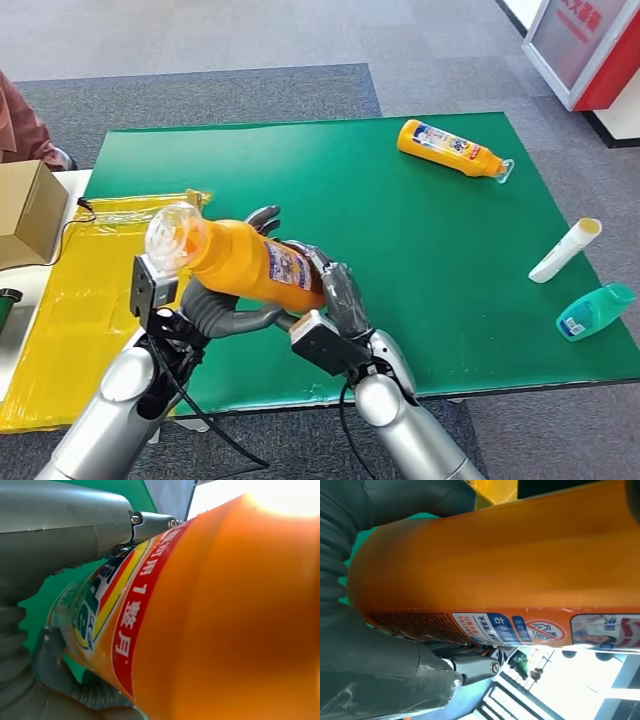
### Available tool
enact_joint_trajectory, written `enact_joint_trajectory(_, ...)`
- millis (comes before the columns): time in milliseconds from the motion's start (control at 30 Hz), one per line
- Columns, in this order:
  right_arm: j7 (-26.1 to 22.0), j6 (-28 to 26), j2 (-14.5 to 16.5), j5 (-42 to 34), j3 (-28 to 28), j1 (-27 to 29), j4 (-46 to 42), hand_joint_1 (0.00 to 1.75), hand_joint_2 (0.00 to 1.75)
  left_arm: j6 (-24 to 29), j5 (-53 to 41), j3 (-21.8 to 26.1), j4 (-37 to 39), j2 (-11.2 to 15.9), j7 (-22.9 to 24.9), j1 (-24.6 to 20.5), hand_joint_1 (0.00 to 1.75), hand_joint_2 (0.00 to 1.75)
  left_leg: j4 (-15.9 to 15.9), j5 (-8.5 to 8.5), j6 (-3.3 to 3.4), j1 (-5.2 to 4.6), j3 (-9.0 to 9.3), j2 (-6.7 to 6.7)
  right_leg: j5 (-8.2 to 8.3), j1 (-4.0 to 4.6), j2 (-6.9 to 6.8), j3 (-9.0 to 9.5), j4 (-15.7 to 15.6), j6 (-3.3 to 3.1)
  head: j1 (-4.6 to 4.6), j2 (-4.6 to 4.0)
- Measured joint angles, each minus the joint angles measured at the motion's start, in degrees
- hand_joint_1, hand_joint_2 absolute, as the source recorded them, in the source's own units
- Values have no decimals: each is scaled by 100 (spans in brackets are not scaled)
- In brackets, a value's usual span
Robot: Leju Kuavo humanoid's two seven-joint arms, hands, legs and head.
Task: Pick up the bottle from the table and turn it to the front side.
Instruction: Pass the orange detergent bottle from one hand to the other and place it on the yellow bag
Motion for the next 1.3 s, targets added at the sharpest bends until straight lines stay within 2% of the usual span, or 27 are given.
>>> enact_joint_trajectory(500,5,-116,1,-30,2,-91,597,175,175,-7,-29,-120,0,15,105,-223,0,175,0,0,0,0,0,0,0,0,0,0,0,0,1,0)
enact_joint_trajectory(633,-2,-116,2,-27,2,-105,676,175,175,-7,-24,-149,0,17,114,-228,174,175,0,0,0,0,0,0,0,0,0,-1,0,0,1,0)
enact_joint_trajectory(1200,3,-80,20,-37,14,-126,767,174,175,68,66,-146,0,93,58,-206,175,175,0,1,0,0,0,0,0,0,0,0,0,0,1,0)
enact_joint_trajectory(1233,7,-80,20,-45,17,-126,767,154,175,85,69,-144,0,96,35,-195,175,175,0,1,0,0,0,0,0,0,0,0,0,0,1,0)
enact_joint_trajectory(1300,22,-80,20,-71,27,-127,767,67,175,190,-3,-135,-1,101,-43,-162,175,175,0,1,0,0,0,0,0,0,0,0,0,0,1,0)
